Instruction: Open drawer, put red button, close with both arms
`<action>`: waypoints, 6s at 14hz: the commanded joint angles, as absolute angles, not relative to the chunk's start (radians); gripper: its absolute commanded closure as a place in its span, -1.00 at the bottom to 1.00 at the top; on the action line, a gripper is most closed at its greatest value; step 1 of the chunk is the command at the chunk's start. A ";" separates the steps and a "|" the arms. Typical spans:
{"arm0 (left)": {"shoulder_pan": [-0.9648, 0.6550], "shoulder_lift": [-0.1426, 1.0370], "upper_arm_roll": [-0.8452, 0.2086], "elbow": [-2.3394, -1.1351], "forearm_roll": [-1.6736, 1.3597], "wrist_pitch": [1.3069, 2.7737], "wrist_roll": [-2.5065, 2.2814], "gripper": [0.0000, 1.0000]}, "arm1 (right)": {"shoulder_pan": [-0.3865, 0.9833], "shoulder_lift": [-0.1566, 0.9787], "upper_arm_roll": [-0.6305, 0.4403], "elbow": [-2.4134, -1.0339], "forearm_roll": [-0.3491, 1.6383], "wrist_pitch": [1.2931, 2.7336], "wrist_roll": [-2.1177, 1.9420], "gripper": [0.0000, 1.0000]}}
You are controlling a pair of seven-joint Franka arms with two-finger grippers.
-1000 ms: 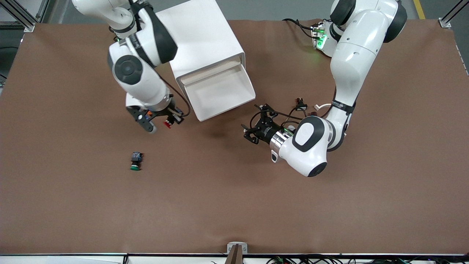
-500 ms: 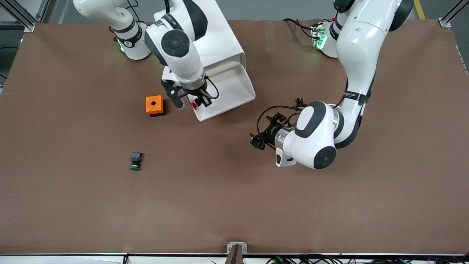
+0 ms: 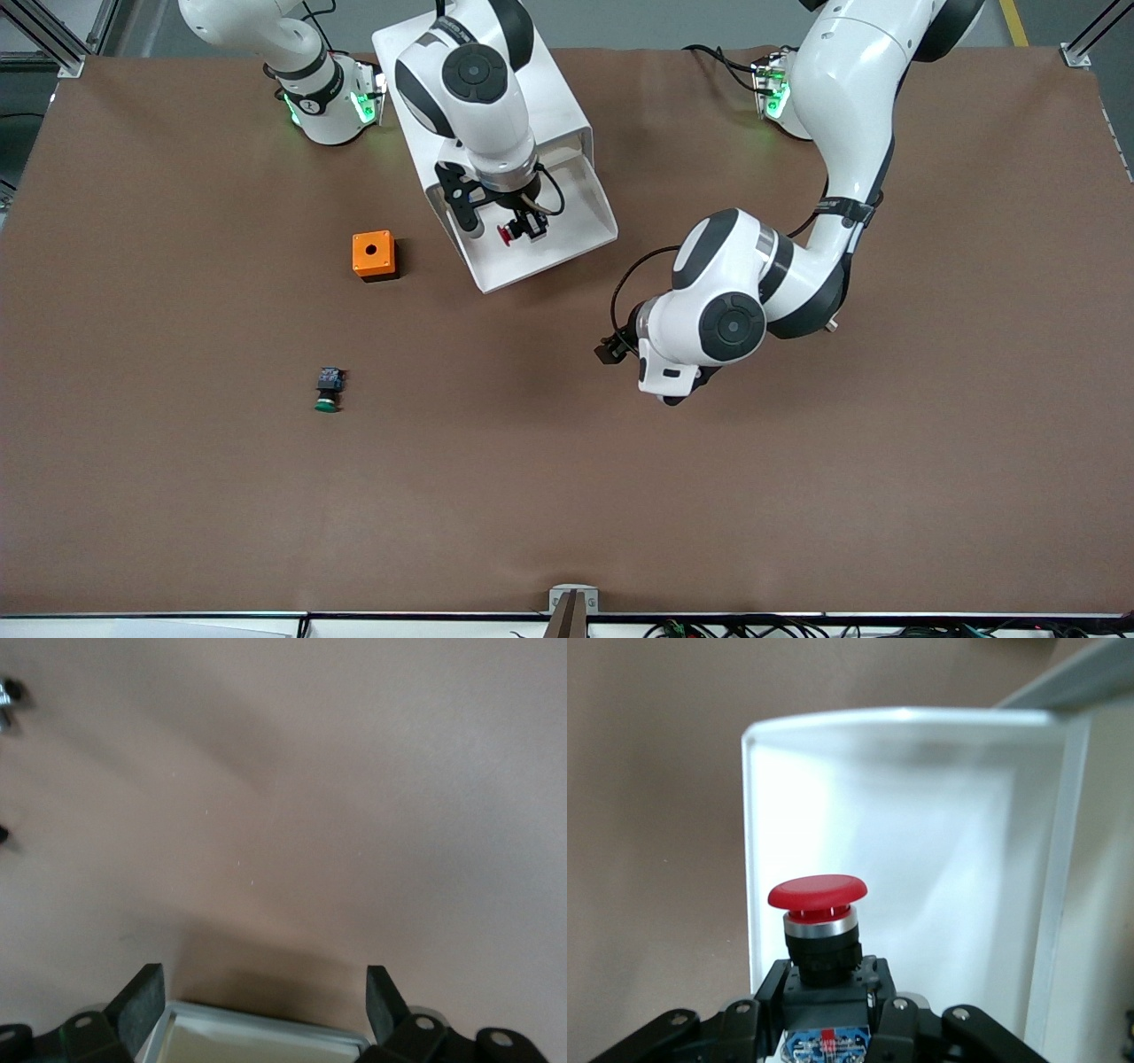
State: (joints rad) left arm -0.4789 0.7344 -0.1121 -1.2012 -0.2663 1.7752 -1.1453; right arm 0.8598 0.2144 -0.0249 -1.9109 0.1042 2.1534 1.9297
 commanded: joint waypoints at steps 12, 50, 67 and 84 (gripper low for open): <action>-0.577 0.706 -0.146 -1.258 -0.041 1.862 -1.124 -1.00 | 0.942 0.285 -0.041 -1.921 0.086 2.238 2.063 0.99; -0.750 0.669 -0.262 -1.448 -0.170 2.052 -1.241 -1.00 | 0.086 0.135 -0.075 -1.514 -0.028 1.465 -0.076 -1.00; -0.747 0.672 -0.288 -1.476 -0.397 2.049 -1.261 -1.00 | 0.046 0.141 -0.075 -1.463 -0.025 1.454 -0.012 -1.00; -0.057 0.057 -0.285 -1.716 -0.270 1.537 -0.246 -1.00 | 0.008 0.098 -0.087 -1.338 0.003 1.306 -0.070 -1.00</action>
